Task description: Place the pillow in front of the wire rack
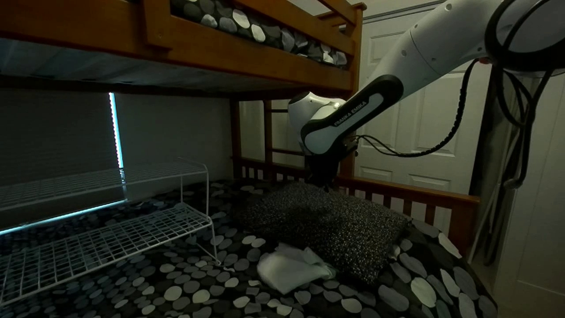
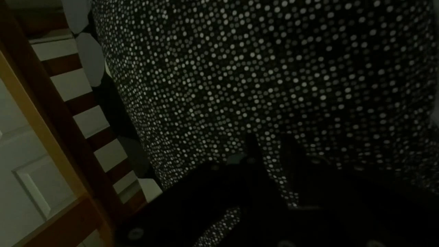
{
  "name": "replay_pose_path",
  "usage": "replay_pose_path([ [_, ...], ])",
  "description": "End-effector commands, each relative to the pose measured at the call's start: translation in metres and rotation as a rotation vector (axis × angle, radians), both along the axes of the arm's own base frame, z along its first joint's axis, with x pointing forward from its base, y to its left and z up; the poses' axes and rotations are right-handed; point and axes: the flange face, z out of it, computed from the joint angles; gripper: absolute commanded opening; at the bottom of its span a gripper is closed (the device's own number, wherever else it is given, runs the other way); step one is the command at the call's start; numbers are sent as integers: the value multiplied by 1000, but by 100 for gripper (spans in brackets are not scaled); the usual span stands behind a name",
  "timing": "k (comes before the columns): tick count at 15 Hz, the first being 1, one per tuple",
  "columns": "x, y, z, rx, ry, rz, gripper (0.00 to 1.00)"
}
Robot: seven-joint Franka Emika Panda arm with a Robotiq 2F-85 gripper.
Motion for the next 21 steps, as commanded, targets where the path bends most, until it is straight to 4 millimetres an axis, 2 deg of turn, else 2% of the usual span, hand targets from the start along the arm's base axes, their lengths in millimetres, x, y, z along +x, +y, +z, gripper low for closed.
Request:
replay_pose_path([
  [1, 5, 6, 11, 16, 6, 96, 54],
  [5, 16, 40, -18, 58, 51, 231, 84],
  [7, 17, 60, -44, 35, 74, 280, 100],
  [10, 20, 82, -87, -37, 64, 257, 100],
  [13, 28, 94, -127, -83, 48, 225, 100],
  [14, 17, 90, -107, -53, 81, 241, 100],
  [16, 18, 93, -120, -59, 89, 240, 99],
  [21, 20, 91, -108, -56, 72, 238, 100],
])
